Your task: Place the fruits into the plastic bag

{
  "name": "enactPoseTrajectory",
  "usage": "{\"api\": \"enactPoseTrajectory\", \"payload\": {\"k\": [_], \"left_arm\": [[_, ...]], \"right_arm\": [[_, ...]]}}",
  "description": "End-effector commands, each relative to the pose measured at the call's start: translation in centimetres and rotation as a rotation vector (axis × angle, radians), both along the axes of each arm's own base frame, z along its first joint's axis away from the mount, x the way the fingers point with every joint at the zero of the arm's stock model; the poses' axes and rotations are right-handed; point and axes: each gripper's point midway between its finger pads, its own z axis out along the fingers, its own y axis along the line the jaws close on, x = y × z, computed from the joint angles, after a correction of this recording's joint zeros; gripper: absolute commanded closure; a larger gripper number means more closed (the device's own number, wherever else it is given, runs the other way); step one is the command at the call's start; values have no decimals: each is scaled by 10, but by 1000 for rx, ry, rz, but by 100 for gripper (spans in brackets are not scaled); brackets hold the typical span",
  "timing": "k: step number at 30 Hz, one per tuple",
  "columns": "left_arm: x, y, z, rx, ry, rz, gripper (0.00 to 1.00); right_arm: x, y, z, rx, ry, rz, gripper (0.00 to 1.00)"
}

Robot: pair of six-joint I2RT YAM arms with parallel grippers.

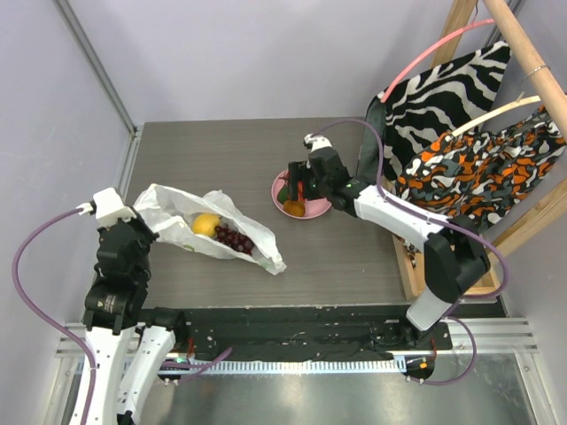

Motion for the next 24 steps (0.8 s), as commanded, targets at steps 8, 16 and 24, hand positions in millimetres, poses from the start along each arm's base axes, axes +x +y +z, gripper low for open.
{"api": "enactPoseTrajectory", "payload": {"k": [8, 16, 24], "left_arm": [[5, 0, 7, -5, -38, 3, 100], [6, -2, 6, -4, -35, -10, 100], [6, -3, 6, -8, -37, -18, 100]], "right_arm": [[13, 5, -47, -160, 46, -43, 26], [21, 15, -63, -154, 79, -42, 29], [26, 16, -79, -147, 111, -50, 32]]}}
